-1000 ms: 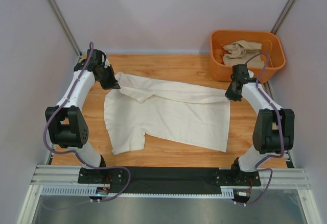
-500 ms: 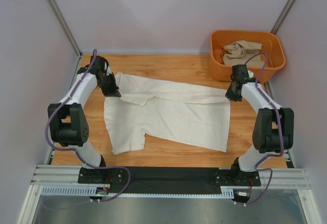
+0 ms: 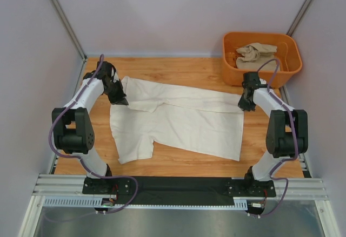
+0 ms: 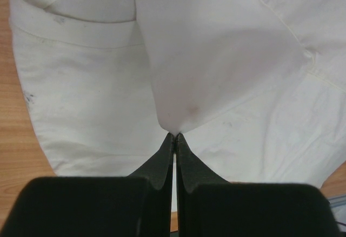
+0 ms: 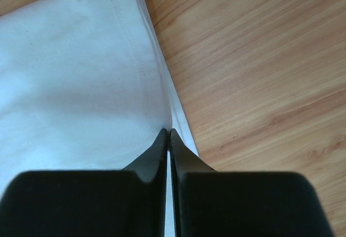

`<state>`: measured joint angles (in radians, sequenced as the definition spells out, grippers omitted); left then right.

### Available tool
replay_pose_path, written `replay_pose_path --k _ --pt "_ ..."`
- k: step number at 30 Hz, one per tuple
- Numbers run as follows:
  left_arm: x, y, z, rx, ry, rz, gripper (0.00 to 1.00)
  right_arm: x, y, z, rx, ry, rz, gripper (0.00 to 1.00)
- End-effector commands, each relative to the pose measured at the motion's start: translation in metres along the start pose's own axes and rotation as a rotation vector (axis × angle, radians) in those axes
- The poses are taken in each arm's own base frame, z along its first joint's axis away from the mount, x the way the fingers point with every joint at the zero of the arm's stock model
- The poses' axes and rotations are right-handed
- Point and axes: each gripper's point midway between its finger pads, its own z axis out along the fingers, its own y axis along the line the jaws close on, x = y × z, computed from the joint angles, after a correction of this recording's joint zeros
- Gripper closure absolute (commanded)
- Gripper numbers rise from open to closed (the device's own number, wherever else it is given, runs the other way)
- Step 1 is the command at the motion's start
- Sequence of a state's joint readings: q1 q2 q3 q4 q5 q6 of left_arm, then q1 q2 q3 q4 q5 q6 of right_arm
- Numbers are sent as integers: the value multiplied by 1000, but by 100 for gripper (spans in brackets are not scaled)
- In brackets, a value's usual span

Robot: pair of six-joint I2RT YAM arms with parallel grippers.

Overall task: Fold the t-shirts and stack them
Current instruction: Fold the tshirt

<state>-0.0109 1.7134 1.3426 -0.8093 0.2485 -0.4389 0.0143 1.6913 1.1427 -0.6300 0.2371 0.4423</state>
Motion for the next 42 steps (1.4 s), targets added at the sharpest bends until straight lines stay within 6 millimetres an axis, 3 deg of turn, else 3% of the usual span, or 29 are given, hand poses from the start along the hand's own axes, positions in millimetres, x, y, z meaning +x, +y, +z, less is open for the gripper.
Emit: replay_pose_path --k 1,6,9,14,20,22,25,31,35,38,41,42 --pt "-5 1 1 1 -16 24 100 -16 -1 6 26 -43 -6 99" --pt "-20 -7 -11 20 -73 30 100 -26 7 4 5 -56 9 100" --pt "-58 -32 -33 91 -208 51 100 -44 16 -3 -32 -105 36 100" --pt "-120 -74 -48 234 -360 65 100 -97 31 -22 -71 -251 93 100" --pt "-179 -111 -44 363 -480 116 100 -135 49 -23 -111 -359 139 100" --pt "-197 -118 -38 394 -520 132 100 -143 36 -15 -87 -370 172 100" --pt "-213 -129 -33 448 -556 164 100 -153 39 -13 -104 -408 180 100" --pt "-227 -142 -15 521 -553 206 100 -163 35 -1 -92 -430 171 100" --pt "-225 -144 -21 519 -551 239 100 -163 28 2 -81 -413 152 100" --pt "-211 -141 -39 497 -537 247 100 -157 26 -8 -87 -385 153 100" --pt "-187 -124 -36 430 -477 240 100 -134 21 -9 -82 -319 160 99" --pt "-177 -119 -44 408 -460 234 100 -131 22 -16 -98 -318 169 99"
